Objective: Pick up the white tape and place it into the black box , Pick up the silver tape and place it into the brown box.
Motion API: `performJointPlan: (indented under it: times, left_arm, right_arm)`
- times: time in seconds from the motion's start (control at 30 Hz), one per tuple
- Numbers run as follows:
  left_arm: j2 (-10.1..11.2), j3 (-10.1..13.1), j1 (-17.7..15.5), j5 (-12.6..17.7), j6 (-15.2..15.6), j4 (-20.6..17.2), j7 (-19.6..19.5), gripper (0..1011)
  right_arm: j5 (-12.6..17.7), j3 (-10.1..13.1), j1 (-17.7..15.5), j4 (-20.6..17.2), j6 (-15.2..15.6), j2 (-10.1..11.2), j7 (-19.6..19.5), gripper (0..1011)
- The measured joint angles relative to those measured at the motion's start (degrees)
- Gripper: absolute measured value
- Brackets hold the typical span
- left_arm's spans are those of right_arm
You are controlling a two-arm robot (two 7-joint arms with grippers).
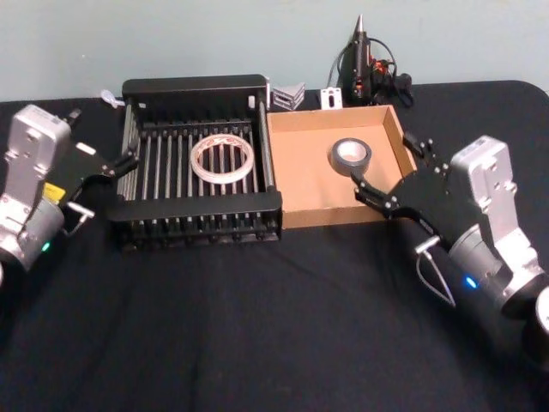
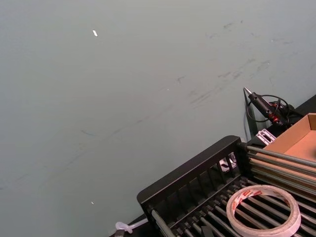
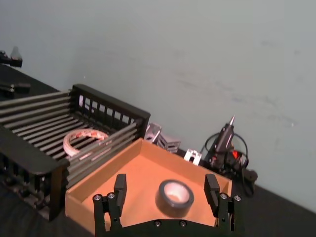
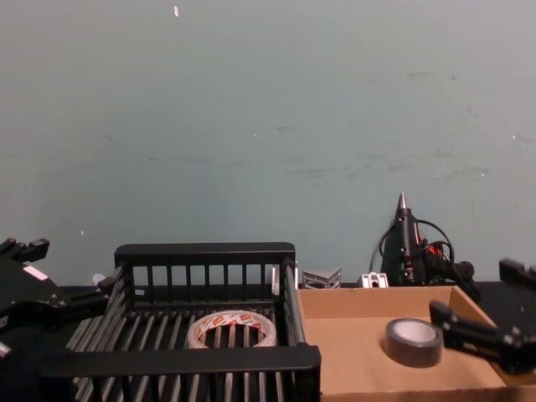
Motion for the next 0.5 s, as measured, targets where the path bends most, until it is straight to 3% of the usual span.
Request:
performJointPlan:
  times: [0.5]
  left_arm:
    - [0.0,0.0,0.0,0.0,0.0,0.0,0.0,1001]
  right_arm:
    - [-0.9,0.4,-0.5,2.5,0.6,-1.7,-0.5,1003]
